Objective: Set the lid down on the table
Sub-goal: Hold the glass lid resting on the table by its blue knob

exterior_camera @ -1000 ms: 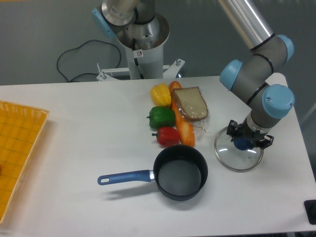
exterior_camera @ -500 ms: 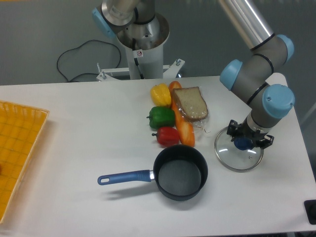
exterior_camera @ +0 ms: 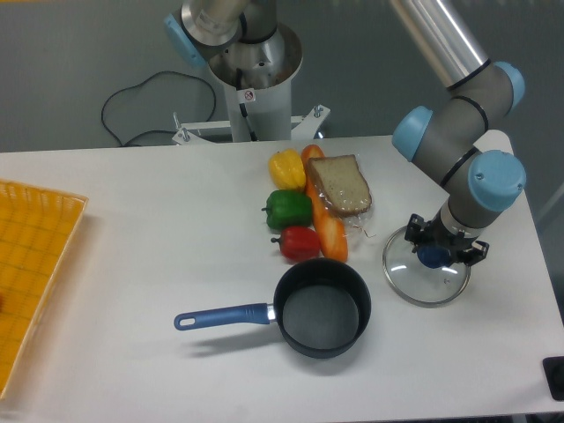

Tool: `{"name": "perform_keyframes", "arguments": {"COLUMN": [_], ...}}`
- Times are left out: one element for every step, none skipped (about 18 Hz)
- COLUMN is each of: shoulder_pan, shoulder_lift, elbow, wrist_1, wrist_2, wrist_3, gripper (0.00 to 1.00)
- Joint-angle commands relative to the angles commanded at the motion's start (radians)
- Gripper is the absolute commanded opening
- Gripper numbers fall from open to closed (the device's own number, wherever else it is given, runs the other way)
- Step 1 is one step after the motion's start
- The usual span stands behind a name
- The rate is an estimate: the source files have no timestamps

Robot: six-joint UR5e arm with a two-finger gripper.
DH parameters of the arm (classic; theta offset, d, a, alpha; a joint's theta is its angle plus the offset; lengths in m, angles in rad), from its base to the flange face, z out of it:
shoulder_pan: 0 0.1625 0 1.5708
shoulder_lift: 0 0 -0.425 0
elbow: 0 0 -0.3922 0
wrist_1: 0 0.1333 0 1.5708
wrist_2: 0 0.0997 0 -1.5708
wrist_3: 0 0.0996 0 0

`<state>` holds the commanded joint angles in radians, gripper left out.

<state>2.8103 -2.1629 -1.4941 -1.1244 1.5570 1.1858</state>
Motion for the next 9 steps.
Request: {"name": "perform_keyframes", "arguments": {"shoulder_pan": [0.0,0.0,0.0,0.0,0.0,0.0,0.0,0.0,0.0], "shoulder_lift": [0.0,0.0,0.0,0.0,0.0,0.0,0.0,0.0,0.0], "elbow": [0.0,0.0,0.0,0.0,0.0,0.0,0.0,0.0,0.002], "wrist_1": [0.0,0.0,0.0,0.0,0.0,0.0,0.0,0.0,0.0], "wrist_2": [0.0,0.0,0.0,0.0,0.0,0.0,0.0,0.0,0.0], "wrist_3": [0.0,0.002,0.002,0.002,0.002,0.003,0.003,0.005,0.006], "gripper": [0.73,0.75,0.76,0.76,0.76,0.76,0.77,0.79,0.81]}}
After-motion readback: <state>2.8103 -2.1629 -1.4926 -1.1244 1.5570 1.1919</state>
